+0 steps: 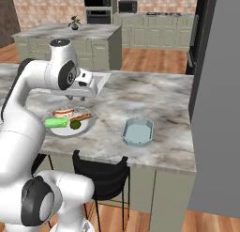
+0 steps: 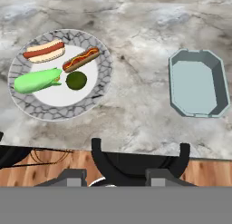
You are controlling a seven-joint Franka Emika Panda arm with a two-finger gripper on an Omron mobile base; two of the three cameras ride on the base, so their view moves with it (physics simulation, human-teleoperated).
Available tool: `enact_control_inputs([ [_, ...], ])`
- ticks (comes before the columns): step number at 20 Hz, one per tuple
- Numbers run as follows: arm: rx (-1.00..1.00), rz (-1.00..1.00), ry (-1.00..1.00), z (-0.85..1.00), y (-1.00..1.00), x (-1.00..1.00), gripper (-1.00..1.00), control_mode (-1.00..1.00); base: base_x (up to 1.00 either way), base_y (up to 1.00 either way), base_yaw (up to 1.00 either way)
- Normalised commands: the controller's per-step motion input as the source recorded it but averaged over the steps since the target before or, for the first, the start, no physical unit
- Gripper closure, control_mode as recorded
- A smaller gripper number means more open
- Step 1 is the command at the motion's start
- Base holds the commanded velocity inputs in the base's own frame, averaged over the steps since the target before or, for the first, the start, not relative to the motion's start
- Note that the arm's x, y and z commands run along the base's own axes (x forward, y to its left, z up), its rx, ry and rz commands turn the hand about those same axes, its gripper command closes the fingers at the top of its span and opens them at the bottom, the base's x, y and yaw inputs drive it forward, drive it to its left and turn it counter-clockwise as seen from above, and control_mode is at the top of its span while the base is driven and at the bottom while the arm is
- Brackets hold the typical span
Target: Place one cooked food and one vegetable from the large plate to each tupperware container.
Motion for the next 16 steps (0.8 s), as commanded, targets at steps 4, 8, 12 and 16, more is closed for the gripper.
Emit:
enact_control_inputs([
  [4, 0.00, 0.00, 0.00, 0.00, 0.02, -0.24, -1.00, -1.00, 0.00, 0.00, 0.00],
  [8, 0.02, 0.00, -0.01, -0.16, 0.30, -0.77, -1.00, -1.00, 0.00, 0.00, 0.00],
  [12, 0.04, 0.00, 0.00, -0.42, 0.35, -0.54, -1.00, -1.00, 0.00, 0.00, 0.00],
  [16, 0.01, 0.05, 0.00, -0.49, 0.42, 0.34, -1.00, -1.00, 0.00, 0.00, 0.00],
])
